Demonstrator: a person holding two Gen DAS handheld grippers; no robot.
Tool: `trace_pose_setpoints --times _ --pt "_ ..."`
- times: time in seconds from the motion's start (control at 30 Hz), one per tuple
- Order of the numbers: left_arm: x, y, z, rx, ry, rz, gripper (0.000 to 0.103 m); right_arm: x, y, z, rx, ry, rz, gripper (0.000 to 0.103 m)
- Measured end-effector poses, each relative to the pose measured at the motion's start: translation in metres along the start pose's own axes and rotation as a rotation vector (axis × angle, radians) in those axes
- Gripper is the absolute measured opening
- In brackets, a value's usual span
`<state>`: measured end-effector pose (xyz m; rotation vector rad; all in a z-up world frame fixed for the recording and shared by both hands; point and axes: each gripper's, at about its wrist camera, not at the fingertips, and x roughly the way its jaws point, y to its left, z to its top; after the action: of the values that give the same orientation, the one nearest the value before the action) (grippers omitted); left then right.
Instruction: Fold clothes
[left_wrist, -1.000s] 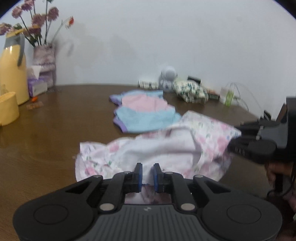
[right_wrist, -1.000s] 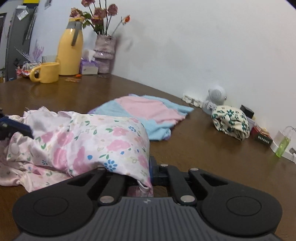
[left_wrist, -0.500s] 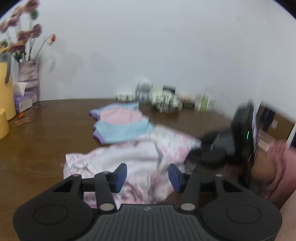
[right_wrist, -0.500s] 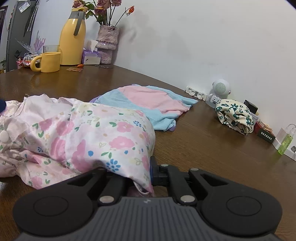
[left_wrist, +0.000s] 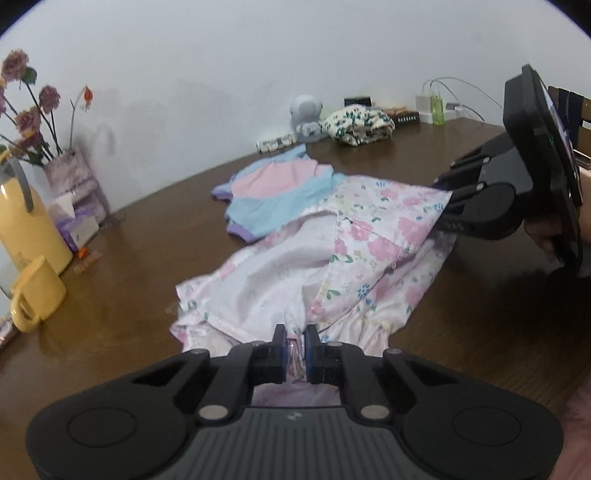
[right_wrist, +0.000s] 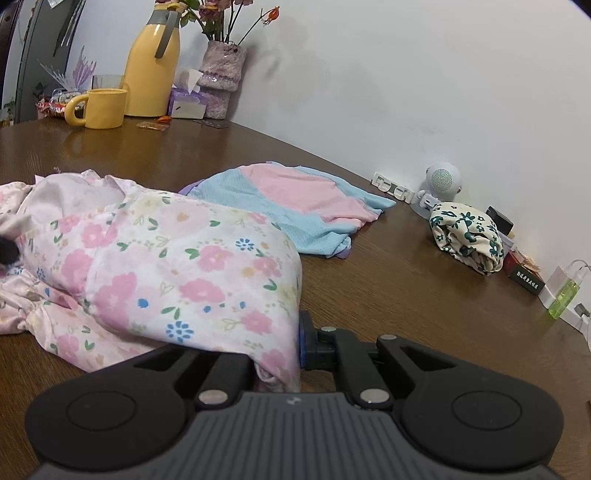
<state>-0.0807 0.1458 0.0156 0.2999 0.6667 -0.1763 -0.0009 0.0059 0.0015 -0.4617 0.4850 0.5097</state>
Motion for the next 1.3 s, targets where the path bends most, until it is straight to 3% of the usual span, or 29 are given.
trace_pose_setpoints --times 0.13,0.17,0.2,0.23,0.27,0.43,0.53,0.57,0.6,0.67,0.8,1.0,1.23,1.3 --pt "-0.001 0.005 0.0 -0.051 -0.022 -0.039 0.015 -0.001 -0.004 -0.001 0.012 0.003 0.008 0.007" --pt "-0.003 0.007 0.0 -0.066 -0.034 -0.051 0.024 -0.002 -0.006 -0.002 0.021 0.003 0.015 0.01" --pt "-0.007 0.009 0.001 -0.075 -0.051 -0.065 0.039 -0.008 -0.01 -0.003 0.032 -0.003 0.044 0.023" --pt "-0.012 0.012 0.001 -0.082 -0.071 -0.076 0.045 -0.013 -0.014 -0.005 0.043 -0.011 0.075 0.04" --pt "-0.017 0.014 0.001 -0.092 -0.092 -0.089 0.05 -0.019 -0.018 -0.007 0.054 -0.018 0.105 0.044" --pt "-0.037 0.035 0.004 -0.198 -0.187 -0.151 0.059 -0.057 -0.043 -0.013 0.058 -0.061 0.265 0.052" --pt "-0.036 0.045 0.01 -0.268 -0.206 -0.135 0.058 -0.079 -0.061 -0.009 0.095 -0.084 0.379 0.052" --pt "-0.029 0.046 0.013 -0.279 -0.194 -0.12 0.053 -0.082 -0.065 -0.004 0.112 -0.106 0.403 0.052" --pt "-0.021 0.046 0.017 -0.288 -0.182 -0.116 0.038 -0.085 -0.068 0.002 0.128 -0.13 0.426 0.05" --pt "-0.005 0.044 0.024 -0.295 -0.161 -0.129 0.019 -0.081 -0.066 0.017 0.119 -0.175 0.431 0.043" --pt "0.023 0.024 0.033 -0.211 -0.103 -0.053 0.02 -0.039 -0.046 0.042 0.061 -0.163 0.455 0.024" --pt "0.044 0.016 0.023 -0.182 -0.046 -0.054 0.02 0.012 -0.024 0.028 -0.072 -0.048 0.387 0.023" --pt "0.05 0.017 0.018 -0.2 -0.047 -0.066 0.02 0.013 -0.03 0.002 -0.15 -0.078 0.357 0.022" --pt "0.05 0.017 0.019 -0.206 -0.047 -0.067 0.02 0.01 -0.039 0.006 -0.117 -0.069 0.38 0.023"
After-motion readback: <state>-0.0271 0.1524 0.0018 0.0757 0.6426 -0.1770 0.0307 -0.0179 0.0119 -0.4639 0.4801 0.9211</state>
